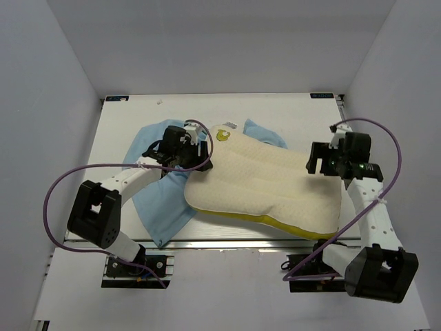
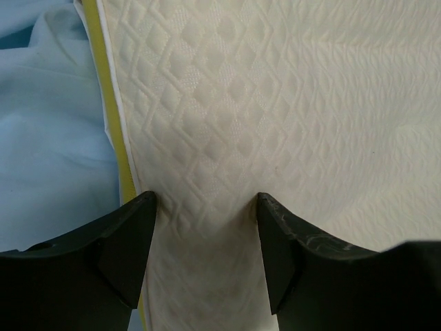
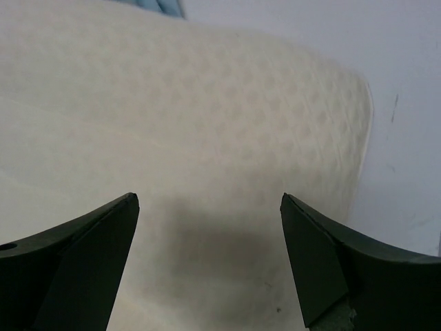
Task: Put the pillow into the pillowcase
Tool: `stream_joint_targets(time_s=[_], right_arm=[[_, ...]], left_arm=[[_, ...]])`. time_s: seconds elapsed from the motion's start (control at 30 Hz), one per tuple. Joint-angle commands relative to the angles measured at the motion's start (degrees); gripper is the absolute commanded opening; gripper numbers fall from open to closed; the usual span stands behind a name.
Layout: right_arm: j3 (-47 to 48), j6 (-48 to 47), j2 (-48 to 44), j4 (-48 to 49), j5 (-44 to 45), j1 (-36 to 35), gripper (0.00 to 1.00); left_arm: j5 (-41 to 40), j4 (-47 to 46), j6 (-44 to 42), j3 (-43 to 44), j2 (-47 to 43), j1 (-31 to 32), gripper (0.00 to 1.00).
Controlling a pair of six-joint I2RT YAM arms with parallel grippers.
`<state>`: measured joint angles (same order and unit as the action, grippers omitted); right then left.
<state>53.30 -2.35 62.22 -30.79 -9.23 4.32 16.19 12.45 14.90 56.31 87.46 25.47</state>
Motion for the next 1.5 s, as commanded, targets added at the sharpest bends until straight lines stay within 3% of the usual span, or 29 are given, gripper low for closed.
stream_joint_targets(time_s=[0.0,0.17,0.3,0.37,0.47,0.5,0.57,0.6,0.63,0.73,0.93,1.27,1.47], right_arm=[[-4.68,-0.99,-3.06,-2.70,4.22,2.62,0.89],[-9.26,1.90,-5.62,-1.21,8.34,4.38,0.89],[-12.07,4.72,-0.46,0.46,7.75,5.52,0.89],[-10.06,5.16,3.16,-0.94,5.20,6.23,0.84],[-8.83,4.64,7.47,0.55,-1.65,8.60,0.64],[-8.04,4.55,9.40,0.55,-2.88,8.69,0.47],[-6.28,4.28,10.73,0.81,-5.61,9.04,0.25],[-5.67,3.76,10.99,0.99,-7.01,9.39,0.05],[-5.05,3.23,10.65,1.16,-7.29,9.48,0.00],[-1.19,-0.80,5.74,1.43,-8.69,9.48,0.00],[11.63,-7.23,-3.15,2.49,-8.70,9.48,0.00],[25.09,-6.53,6.93,4.68,-2.73,9.48,0.00],[30.72,-10.99,13.80,7.40,8.52,9.74,0.00]], left_arm=[[1.74,-2.60,-0.39,-1.99,-0.54,0.28,0.68],[3.15,-4.10,-0.39,-3.49,-1.24,0.28,0.56],[4.29,-6.20,-0.31,-5.42,-2.64,0.19,0.48],[5.34,-7.96,-0.13,-6.56,-3.26,0.28,0.43],[7.45,-9.28,-0.30,-6.92,-3.96,0.28,0.37],[7.98,-9.54,-0.48,-6.92,-4.05,0.28,0.35],[8.95,-9.72,-0.83,-6.92,-4.14,0.28,0.31],[10.17,-10.07,-0.92,-6.75,-4.23,0.19,0.30],[11.05,-10.42,-1.01,-6.74,-4.40,0.28,0.27],[13.43,-12.00,-1.01,-6.92,-6.06,0.28,0.22],[15.01,-16.49,0.57,-6.48,-10.90,0.19,0.20],[16.51,-17.72,4.26,-0.16,-7.93,1.59,0.20],[17.48,-17.37,6.72,7.04,-0.28,8.35,0.20]])
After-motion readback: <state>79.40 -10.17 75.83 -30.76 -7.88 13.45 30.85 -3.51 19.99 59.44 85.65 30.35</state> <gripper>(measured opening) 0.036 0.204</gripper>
